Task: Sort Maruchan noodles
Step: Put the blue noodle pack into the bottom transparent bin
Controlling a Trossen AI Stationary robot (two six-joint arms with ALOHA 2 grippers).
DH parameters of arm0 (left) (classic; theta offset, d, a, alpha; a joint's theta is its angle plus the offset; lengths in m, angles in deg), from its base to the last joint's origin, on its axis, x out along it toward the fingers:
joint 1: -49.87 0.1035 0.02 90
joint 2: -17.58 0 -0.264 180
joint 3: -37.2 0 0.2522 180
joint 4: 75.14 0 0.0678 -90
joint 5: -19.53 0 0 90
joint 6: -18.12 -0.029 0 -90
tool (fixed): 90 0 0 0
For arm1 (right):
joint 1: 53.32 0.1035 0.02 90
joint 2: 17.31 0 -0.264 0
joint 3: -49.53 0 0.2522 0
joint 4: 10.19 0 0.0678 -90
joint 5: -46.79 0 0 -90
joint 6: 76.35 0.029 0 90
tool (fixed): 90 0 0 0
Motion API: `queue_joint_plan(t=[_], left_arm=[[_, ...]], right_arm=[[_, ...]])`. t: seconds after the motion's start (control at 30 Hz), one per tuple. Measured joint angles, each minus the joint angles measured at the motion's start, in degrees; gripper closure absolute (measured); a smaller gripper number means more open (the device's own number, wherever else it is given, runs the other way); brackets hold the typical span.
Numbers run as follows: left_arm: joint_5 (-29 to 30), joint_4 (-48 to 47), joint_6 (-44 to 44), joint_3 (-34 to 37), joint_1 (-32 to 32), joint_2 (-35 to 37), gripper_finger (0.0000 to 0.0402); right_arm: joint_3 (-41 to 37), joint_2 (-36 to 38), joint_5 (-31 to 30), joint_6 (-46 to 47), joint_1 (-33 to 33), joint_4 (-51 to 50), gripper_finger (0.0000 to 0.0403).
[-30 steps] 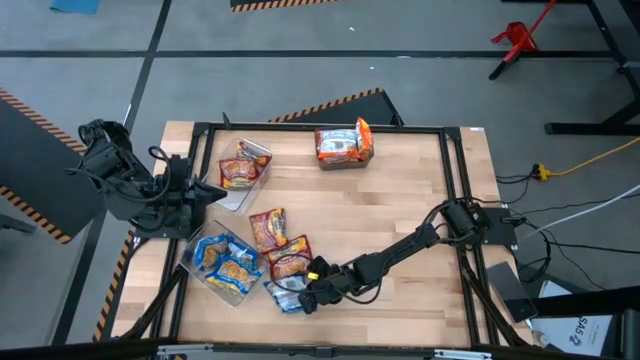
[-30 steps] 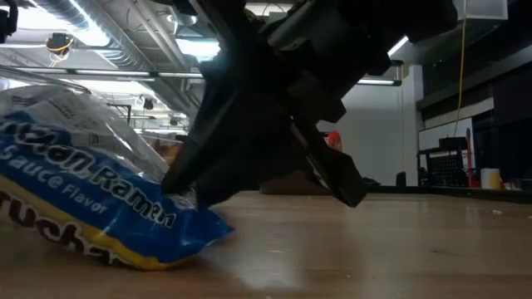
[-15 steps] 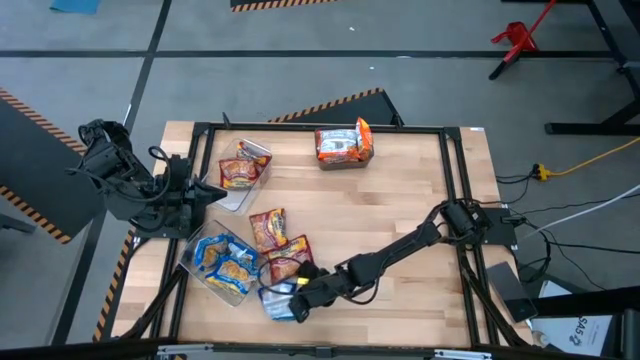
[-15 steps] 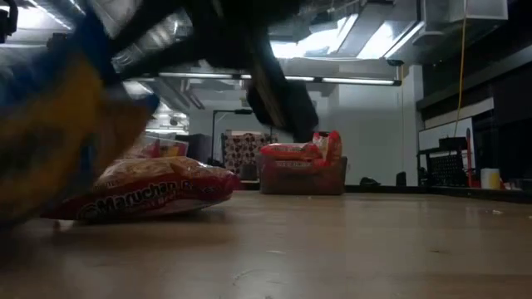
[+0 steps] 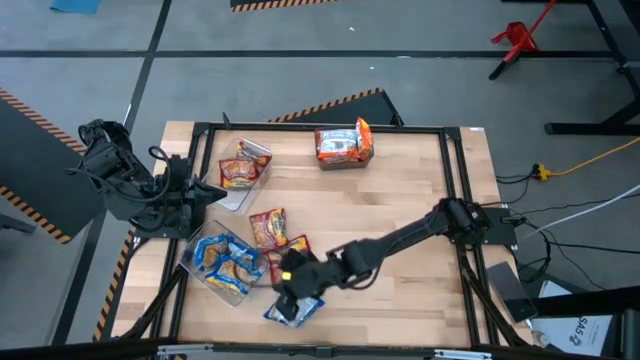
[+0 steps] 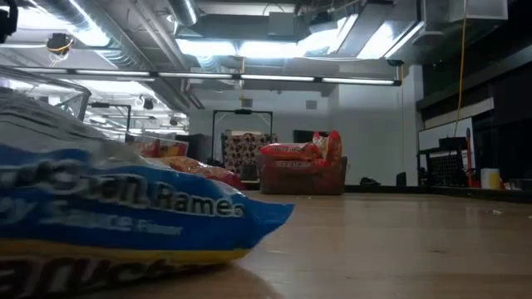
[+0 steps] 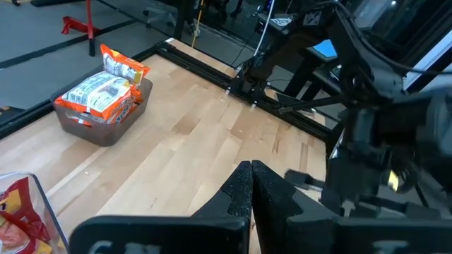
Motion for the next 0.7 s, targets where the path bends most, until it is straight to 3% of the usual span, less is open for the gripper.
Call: queue_joint_plan(t=[0.17,0.33,0.43,0.57,0.7], left_arm=[[0.0,0.0,0.0,0.0,0.0,0.0,0.0401],[-0.6,0.1,0.0,0.0,0.0,0.0,0.0401],[-0.9,0.0,-0.4,0.0,0.0,0.0,0.0401],[-0.9,0.0,-1.5,0.0,0.0,0.0,0.0401],[-0.9,-0.1,-1.5,0.0,0.0,0.0,0.0401]], right_arm=[[1.4,0.2,3.9,-4.0,-1.9,-1.2,0.0396],[0.7,0.2,9.6,-3.9,-0.1,-10.7,0.0327],[-0.2,0.0,6.4,-5.4,2.3,-12.9,0.0257],[-1.6,-0.9,-0.2,-13.6,6.1,-7.7,0.0172],[-1.9,-4.5,-6.9,-25.3,9.2,-3.3,0.0126]])
